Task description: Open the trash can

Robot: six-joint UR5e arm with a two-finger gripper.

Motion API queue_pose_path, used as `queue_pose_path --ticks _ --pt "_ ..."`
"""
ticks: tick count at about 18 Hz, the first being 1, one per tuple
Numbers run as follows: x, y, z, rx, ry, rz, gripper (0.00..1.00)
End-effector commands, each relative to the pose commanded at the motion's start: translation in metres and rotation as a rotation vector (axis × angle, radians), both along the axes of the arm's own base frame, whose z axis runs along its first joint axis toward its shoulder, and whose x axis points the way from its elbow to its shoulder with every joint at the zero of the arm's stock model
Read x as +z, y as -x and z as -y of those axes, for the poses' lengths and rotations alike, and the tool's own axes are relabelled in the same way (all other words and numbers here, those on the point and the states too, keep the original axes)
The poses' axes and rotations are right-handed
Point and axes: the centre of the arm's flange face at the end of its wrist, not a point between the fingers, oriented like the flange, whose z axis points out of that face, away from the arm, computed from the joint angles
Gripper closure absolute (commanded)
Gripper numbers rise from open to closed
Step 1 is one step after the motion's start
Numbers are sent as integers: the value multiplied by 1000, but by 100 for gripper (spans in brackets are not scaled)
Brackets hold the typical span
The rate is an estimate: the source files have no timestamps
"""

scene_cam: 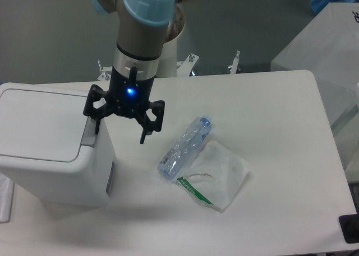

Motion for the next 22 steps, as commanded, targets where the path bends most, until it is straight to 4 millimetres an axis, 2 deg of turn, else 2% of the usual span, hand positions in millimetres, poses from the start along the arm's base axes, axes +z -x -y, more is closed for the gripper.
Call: queue_pose_path --ticks 11,16,18,19,22 --pt "0 -1 -1 0 0 5 0" --pt "20 3 0 6 -29 -19 0" --pt "28 17 4 21 -39 -40 0" --pt "29 35 9 42 -40 -47 0" --pt "7 84 10 88 -19 -56 0"
